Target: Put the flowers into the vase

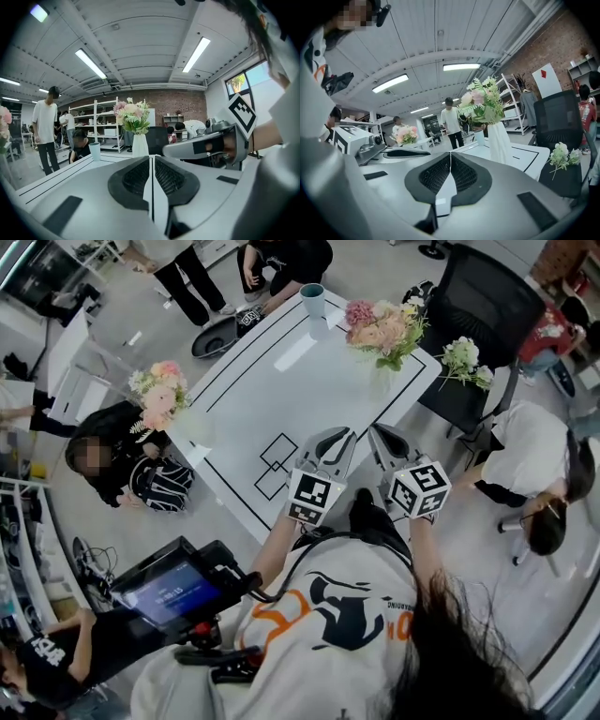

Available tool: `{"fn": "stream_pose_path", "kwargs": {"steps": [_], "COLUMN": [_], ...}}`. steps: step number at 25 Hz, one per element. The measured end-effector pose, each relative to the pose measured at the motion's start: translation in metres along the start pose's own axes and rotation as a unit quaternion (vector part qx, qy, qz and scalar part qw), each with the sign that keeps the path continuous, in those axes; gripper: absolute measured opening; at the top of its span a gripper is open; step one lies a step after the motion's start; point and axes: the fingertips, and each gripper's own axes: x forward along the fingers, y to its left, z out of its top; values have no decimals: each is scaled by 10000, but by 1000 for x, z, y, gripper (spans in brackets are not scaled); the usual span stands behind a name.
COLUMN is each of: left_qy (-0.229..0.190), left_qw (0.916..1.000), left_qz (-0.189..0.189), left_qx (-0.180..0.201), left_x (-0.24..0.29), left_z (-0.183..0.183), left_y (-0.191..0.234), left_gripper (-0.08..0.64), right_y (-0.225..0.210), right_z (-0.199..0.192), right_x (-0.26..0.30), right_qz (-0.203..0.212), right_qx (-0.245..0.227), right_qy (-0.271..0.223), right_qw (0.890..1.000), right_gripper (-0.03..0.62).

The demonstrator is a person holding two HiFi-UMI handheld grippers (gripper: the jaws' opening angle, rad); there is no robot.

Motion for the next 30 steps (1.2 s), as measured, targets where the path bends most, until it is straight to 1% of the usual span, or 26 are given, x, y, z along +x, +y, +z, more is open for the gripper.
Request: {"fn": "stream_pose_path", "kwargs": {"steps": [2,6,13,19,22,26,30], "left_qy": [1,16,100,64,57,75,57], "left_qw": [9999,9995,9982,9972,9970,9973,9980], "left_qz": [-118,-325,-596,-744,-765,-727,-616], "left_qx": [-20,55,24,-102,-89,-105,-146], "left_x": [-16,-47,-82,-88,-87,-90,-89], "left_z": [-6,-18,-36,-39,-38,-36,-36], "left_y": [-6,-21,-52,-65,-68,-70,-59], "left_gripper": [44,44,44,44,44,44,44], "right_y": [15,42,70,81,85,89,93], "right_z": [-10,-28,-52,-61,-61,-62,-63], "right_x": [-8,-28,-67,-82,-82,-83,-70], "right_qz": [-127,-369,-768,-884,-863,-811,-708], "right_qx": [42,92,96,60,35,27,-34], "right_qy": [-27,-65,-60,61,81,99,138], "right_qw": [9999,9993,9970,9960,9962,9967,9974], "right_gripper": [17,15,14,14,14,14,14]}}
